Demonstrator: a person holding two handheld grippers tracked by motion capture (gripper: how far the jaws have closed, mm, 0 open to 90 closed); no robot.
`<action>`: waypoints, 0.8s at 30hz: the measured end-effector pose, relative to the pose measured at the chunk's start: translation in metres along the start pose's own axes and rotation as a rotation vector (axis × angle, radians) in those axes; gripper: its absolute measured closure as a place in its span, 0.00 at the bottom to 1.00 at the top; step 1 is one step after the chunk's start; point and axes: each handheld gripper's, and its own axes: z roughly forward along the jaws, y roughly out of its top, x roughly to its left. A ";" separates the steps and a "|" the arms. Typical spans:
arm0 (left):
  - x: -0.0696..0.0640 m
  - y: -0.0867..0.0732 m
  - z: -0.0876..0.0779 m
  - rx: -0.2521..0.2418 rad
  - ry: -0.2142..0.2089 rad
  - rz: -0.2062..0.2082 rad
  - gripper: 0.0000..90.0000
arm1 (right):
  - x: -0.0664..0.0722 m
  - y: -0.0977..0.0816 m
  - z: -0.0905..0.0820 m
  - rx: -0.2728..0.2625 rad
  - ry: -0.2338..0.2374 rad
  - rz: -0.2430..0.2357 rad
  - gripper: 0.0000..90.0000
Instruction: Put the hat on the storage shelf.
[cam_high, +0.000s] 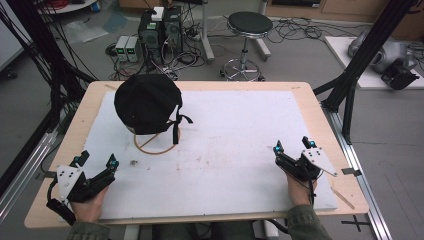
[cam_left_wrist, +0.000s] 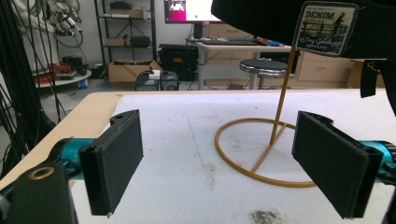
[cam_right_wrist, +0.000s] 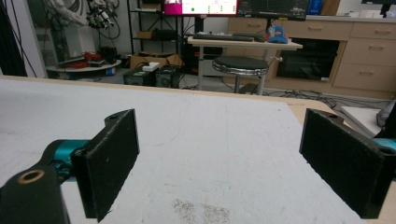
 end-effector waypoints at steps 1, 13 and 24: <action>0.001 0.000 -0.001 0.002 -0.001 -0.002 0.19 | 0.000 0.000 0.000 -0.003 -0.001 -0.003 0.12; 0.005 -0.002 -0.002 0.006 0.005 -0.026 0.19 | -0.002 0.000 0.001 -0.001 -0.003 -0.006 0.12; 0.005 -0.002 -0.003 -0.001 -0.003 -0.027 0.19 | -0.002 0.000 0.000 -0.001 -0.001 -0.005 0.12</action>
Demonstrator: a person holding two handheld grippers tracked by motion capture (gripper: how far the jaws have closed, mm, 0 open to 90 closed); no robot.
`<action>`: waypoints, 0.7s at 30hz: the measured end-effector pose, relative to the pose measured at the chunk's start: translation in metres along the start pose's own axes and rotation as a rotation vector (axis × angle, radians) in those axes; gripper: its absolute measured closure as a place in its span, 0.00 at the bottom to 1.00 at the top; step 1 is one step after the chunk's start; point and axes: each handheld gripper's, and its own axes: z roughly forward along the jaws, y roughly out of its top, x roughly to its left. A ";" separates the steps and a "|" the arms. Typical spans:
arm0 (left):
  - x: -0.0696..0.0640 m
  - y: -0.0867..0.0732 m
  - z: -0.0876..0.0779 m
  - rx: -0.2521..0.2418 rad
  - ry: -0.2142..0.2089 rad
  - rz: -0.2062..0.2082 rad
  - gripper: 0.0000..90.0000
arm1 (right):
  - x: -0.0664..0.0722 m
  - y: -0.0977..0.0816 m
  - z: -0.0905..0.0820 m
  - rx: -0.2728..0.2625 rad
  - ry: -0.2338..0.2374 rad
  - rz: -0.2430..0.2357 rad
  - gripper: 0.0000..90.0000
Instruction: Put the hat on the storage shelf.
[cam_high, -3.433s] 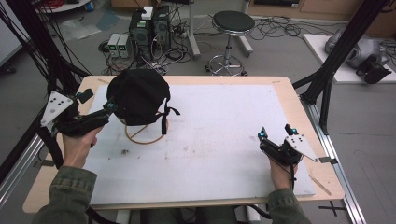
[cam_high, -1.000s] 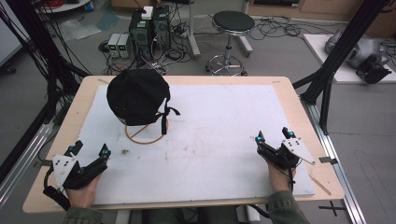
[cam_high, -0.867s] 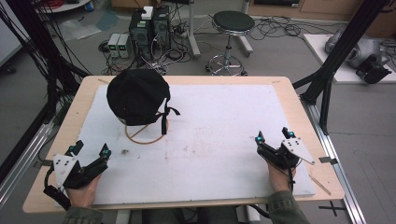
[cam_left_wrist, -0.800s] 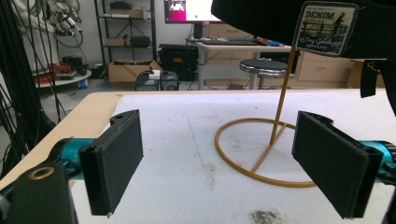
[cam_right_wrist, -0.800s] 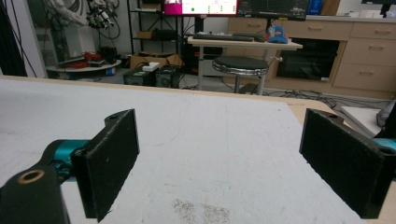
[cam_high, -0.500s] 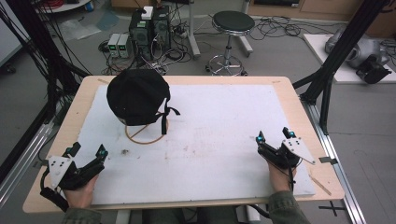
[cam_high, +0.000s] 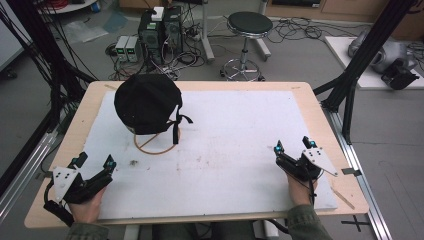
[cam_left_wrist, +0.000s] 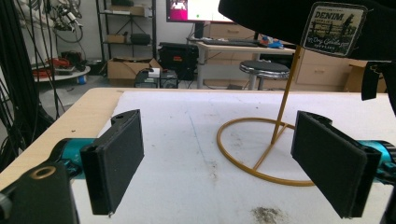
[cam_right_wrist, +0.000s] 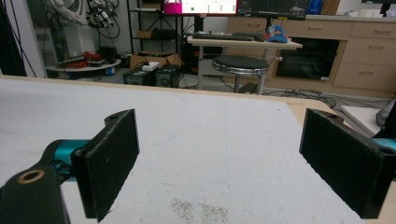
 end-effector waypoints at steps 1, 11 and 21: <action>0.000 0.000 0.000 0.003 -0.001 0.000 0.19 | 0.000 0.000 0.000 0.001 0.000 0.000 0.12; 0.000 -0.001 0.002 0.015 -0.012 0.008 0.20 | 0.000 0.000 0.001 0.008 0.003 0.001 0.12; -0.002 -0.003 0.004 0.038 -0.030 0.014 0.20 | -0.001 -0.001 0.001 0.011 0.002 -0.002 0.12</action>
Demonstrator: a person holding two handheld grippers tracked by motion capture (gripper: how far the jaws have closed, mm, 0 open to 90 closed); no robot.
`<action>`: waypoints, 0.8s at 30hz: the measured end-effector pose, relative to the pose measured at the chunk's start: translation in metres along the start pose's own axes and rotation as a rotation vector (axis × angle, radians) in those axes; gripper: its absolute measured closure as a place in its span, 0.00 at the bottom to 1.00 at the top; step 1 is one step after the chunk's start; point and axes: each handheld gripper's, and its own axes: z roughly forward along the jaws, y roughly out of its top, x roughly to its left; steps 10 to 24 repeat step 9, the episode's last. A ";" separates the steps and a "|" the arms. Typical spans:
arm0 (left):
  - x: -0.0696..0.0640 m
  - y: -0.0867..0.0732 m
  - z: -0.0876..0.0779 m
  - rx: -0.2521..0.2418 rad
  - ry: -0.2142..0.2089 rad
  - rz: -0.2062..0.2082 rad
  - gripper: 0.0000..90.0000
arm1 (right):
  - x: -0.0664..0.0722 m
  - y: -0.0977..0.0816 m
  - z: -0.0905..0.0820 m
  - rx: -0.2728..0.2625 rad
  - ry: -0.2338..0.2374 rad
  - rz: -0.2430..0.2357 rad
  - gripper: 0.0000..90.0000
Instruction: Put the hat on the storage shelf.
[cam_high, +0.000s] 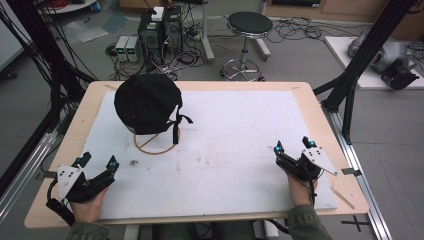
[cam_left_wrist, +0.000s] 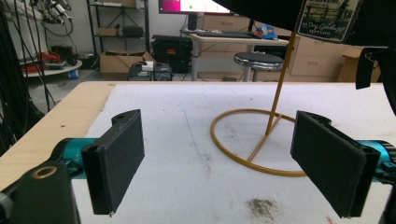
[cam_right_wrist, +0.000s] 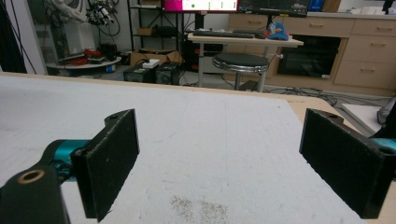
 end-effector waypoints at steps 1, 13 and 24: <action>0.000 0.000 0.000 0.001 -0.002 0.000 0.20 | 0.000 0.000 0.000 0.000 0.000 0.000 0.12; 0.000 -0.001 0.001 0.010 -0.009 0.004 0.20 | 0.000 0.000 0.000 0.003 0.003 -0.001 0.12; 0.000 -0.001 0.001 0.010 -0.009 0.004 0.20 | 0.000 0.000 0.000 0.003 0.003 -0.001 0.12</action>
